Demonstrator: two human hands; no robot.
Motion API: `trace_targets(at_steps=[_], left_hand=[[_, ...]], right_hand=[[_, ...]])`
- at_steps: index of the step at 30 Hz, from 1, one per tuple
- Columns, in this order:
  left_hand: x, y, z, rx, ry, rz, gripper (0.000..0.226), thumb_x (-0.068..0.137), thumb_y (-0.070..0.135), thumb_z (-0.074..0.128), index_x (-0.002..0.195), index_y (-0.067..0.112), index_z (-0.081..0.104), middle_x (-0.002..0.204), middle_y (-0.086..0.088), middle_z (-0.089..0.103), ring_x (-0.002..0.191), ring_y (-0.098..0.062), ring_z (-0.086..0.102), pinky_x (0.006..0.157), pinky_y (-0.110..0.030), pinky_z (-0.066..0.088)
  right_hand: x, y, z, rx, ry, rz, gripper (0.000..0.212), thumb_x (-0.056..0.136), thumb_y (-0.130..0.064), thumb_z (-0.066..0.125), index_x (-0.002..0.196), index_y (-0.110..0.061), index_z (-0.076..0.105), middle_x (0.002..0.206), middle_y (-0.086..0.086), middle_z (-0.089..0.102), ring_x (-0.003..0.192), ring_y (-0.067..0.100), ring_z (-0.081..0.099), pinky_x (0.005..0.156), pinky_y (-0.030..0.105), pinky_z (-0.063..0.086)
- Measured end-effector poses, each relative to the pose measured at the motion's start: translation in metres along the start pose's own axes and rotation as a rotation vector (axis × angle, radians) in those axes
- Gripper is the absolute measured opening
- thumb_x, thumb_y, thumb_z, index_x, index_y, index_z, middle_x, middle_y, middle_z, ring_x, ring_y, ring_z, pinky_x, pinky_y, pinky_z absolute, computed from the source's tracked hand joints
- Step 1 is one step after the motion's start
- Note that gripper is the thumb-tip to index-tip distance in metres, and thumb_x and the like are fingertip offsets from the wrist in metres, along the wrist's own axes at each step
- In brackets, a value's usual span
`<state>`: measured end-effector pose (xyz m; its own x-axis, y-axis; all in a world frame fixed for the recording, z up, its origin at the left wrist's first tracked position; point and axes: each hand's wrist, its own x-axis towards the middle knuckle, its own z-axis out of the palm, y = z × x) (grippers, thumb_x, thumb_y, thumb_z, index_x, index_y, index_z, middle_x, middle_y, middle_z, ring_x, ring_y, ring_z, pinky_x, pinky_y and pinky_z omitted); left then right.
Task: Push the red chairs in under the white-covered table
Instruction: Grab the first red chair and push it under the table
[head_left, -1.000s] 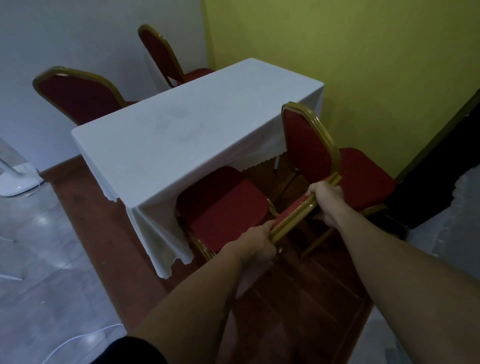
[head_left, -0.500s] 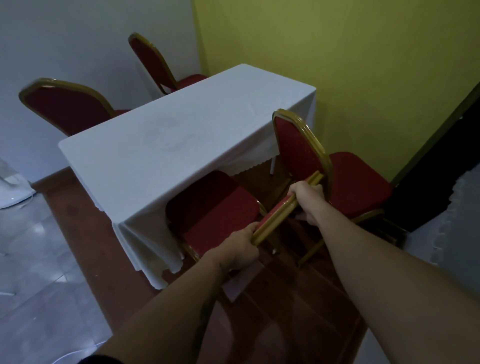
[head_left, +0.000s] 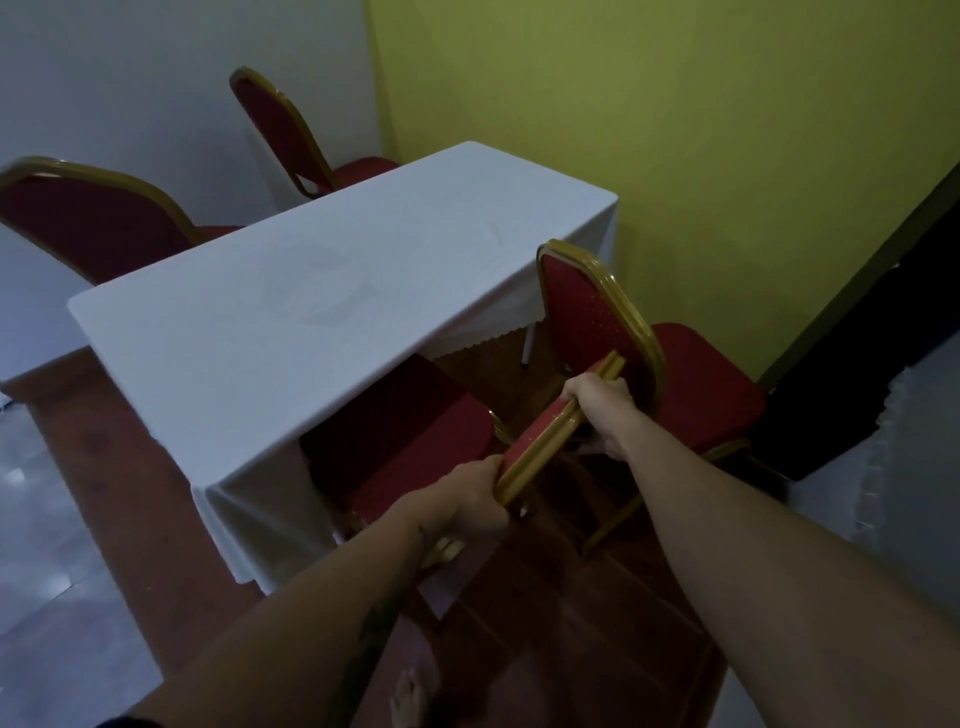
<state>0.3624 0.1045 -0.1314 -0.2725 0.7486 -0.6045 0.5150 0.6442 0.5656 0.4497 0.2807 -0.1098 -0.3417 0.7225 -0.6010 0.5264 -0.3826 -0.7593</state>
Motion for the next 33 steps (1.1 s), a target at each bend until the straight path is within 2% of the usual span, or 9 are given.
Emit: trace_targets(at_steps=[3, 7, 10, 12, 15, 21, 24, 30, 33], left_hand=[[0.011, 0.012, -0.035, -0.072, -0.123, 0.022, 0.070, 0.080, 0.021, 0.073, 0.145, 0.017, 0.045, 0.116, -0.002, 0.061, 0.106, -0.026, 0.065, 0.074, -0.034, 0.053], [0.019, 0.036, -0.082, -0.202, -0.073, 0.163, 0.055, 0.092, 0.014, 0.064, 0.145, 0.018, 0.048, 0.119, -0.002, 0.062, 0.089, -0.014, 0.064, 0.062, -0.023, 0.053], [0.037, 0.055, -0.108, -0.105, 0.024, 0.259, 0.035, 0.092, 0.003, 0.057, 0.123, 0.015, 0.063, 0.111, -0.011, 0.069, 0.075, -0.018, 0.065, 0.056, -0.023, 0.054], [0.050, 0.070, -0.119, -0.059, 0.067, 0.302, 0.026, 0.088, 0.003, 0.054, 0.099, 0.023, 0.065, 0.106, -0.011, 0.073, 0.086, -0.025, 0.069, 0.074, -0.035, 0.061], [0.067, 0.094, -0.130, 0.034, 0.110, 0.365, 0.037, 0.085, 0.006, 0.052, 0.113, 0.024, 0.067, 0.115, -0.002, 0.071, 0.106, -0.022, 0.067, 0.089, -0.034, 0.055], [0.105, 0.147, -0.134, 0.207, 0.176, 0.473, 0.054, 0.081, 0.006, 0.053, 0.133, 0.018, 0.062, 0.124, 0.000, 0.065, 0.113, -0.018, 0.061, 0.090, -0.027, 0.048], [0.136, 0.166, -0.133, 0.359, 0.237, 0.509, 0.071, 0.076, 0.014, 0.058, 0.146, 0.017, 0.049, 0.148, -0.009, 0.047, 0.134, -0.032, 0.049, 0.106, -0.042, 0.045], [0.200, 0.199, -0.130, 1.005, 0.358, 0.363, 0.085, 0.087, 0.038, 0.067, 0.158, 0.028, 0.022, 0.164, -0.012, 0.015, 0.150, -0.037, 0.017, 0.118, -0.056, 0.025], [0.231, 0.209, -0.134, 1.264, 0.376, 0.325, 0.070, 0.092, 0.038, 0.061, 0.154, 0.024, 0.032, 0.159, -0.012, 0.030, 0.148, -0.034, 0.024, 0.119, -0.055, 0.022]], right_hand=[[-0.006, -0.012, -0.008, -0.207, -0.029, 0.059, 0.054, 0.088, -0.038, 0.066, 0.132, -0.008, 0.055, 0.112, 0.014, 0.066, 0.101, 0.037, 0.066, 0.088, 0.054, 0.058], [-0.011, -0.035, -0.032, -0.533, -0.119, 0.146, 0.089, 0.091, -0.072, 0.052, 0.159, -0.017, 0.032, 0.140, 0.026, 0.056, 0.120, 0.045, 0.060, 0.092, 0.054, 0.052], [-0.007, -0.050, -0.052, -0.587, 0.086, 0.011, 0.073, 0.095, -0.059, 0.056, 0.149, -0.011, 0.046, 0.117, 0.018, 0.066, 0.103, 0.036, 0.067, 0.089, 0.048, 0.056], [-0.002, -0.053, -0.068, -0.691, 0.251, -0.115, 0.042, 0.091, -0.040, 0.063, 0.120, -0.010, 0.065, 0.103, 0.011, 0.068, 0.090, 0.028, 0.068, 0.084, 0.045, 0.060], [0.002, -0.052, -0.088, -0.717, 0.318, -0.122, 0.011, 0.084, -0.028, 0.064, 0.094, -0.024, 0.063, 0.107, 0.006, 0.065, 0.093, 0.025, 0.064, 0.088, 0.046, 0.059], [0.025, -0.055, -0.118, -0.724, 0.259, -0.111, 0.056, 0.083, -0.029, 0.066, 0.137, -0.025, 0.054, 0.142, 0.007, 0.055, 0.125, 0.029, 0.054, 0.102, 0.041, 0.049], [0.048, -0.060, -0.130, -0.723, 0.175, -0.123, 0.067, 0.083, -0.027, 0.064, 0.147, -0.024, 0.047, 0.149, 0.009, 0.051, 0.131, 0.031, 0.051, 0.105, 0.043, 0.047], [0.109, -0.067, -0.140, -0.755, -0.063, -0.209, 0.074, 0.081, -0.014, 0.061, 0.152, -0.018, 0.041, 0.140, 0.010, 0.055, 0.122, 0.029, 0.058, 0.100, 0.044, 0.053], [0.139, -0.062, -0.144, -0.790, -0.195, -0.205, 0.085, 0.079, -0.018, 0.065, 0.157, -0.018, 0.033, 0.149, 0.012, 0.049, 0.132, 0.034, 0.052, 0.103, 0.042, 0.050]])
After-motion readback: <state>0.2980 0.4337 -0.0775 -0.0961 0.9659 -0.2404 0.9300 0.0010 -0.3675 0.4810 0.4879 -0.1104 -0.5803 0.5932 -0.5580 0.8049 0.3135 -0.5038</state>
